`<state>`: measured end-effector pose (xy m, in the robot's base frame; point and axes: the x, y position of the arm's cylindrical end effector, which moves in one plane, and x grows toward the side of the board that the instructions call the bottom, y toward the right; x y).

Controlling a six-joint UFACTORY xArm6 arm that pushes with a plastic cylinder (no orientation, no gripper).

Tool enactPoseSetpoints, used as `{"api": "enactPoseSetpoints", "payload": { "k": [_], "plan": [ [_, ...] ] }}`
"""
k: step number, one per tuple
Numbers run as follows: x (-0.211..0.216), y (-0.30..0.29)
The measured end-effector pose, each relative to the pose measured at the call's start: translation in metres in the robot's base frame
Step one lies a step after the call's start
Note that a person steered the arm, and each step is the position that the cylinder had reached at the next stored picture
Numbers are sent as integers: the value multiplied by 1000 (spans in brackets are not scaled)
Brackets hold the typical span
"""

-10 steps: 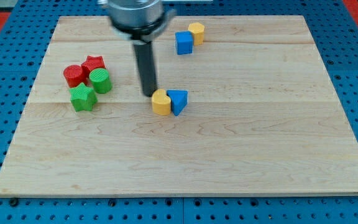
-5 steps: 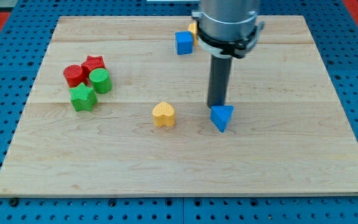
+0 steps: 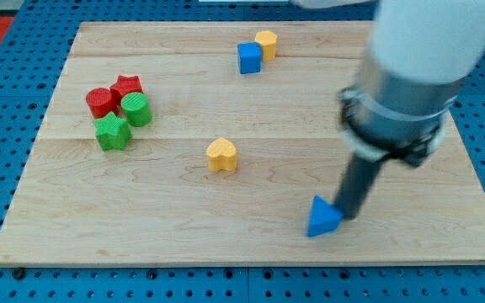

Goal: Move the triangle at the bottom center of the board

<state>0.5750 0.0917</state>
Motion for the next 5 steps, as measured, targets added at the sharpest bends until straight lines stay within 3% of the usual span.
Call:
{"api": "enactPoseSetpoints", "payload": {
  "k": [1, 3, 5],
  "plan": [
    [31, -38],
    [44, 22],
    [44, -36]
  ]
}}
